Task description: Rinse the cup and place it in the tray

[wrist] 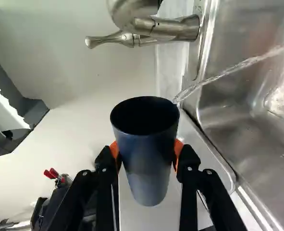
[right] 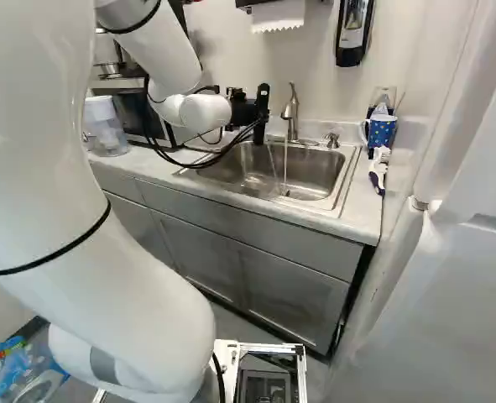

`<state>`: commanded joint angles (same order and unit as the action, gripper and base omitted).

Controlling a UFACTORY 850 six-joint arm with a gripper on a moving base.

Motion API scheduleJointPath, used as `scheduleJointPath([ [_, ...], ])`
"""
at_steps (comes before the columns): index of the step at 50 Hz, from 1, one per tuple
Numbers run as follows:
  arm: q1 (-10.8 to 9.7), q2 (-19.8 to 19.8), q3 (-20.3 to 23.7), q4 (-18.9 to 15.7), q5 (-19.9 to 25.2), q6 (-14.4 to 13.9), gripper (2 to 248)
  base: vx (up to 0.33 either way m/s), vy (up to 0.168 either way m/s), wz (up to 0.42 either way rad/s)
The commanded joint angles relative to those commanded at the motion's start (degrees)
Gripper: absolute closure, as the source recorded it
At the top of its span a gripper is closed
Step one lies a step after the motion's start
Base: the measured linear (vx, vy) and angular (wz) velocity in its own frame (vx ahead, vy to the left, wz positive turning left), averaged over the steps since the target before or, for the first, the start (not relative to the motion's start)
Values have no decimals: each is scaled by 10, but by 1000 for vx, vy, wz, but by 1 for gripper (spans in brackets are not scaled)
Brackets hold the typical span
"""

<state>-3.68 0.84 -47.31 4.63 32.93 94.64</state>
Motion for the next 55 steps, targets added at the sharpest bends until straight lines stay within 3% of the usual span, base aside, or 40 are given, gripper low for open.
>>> scheduleJointPath([
  [6, 0, 0, 0, 0, 0, 14, 126, 0, 0, 0],
  [17, 0, 0, 0, 0, 0, 73, 126, 0, 0, 0],
  [28, 0, 0, 0, 0, 0, 72, 126, 0, 0, 0],
  [36, 0, 0, 0, 0, 0, 40, 126, 0, 0, 0],
  [55, 0, 0, 0, 0, 0, -72, 126, 0, 0, 0],
])
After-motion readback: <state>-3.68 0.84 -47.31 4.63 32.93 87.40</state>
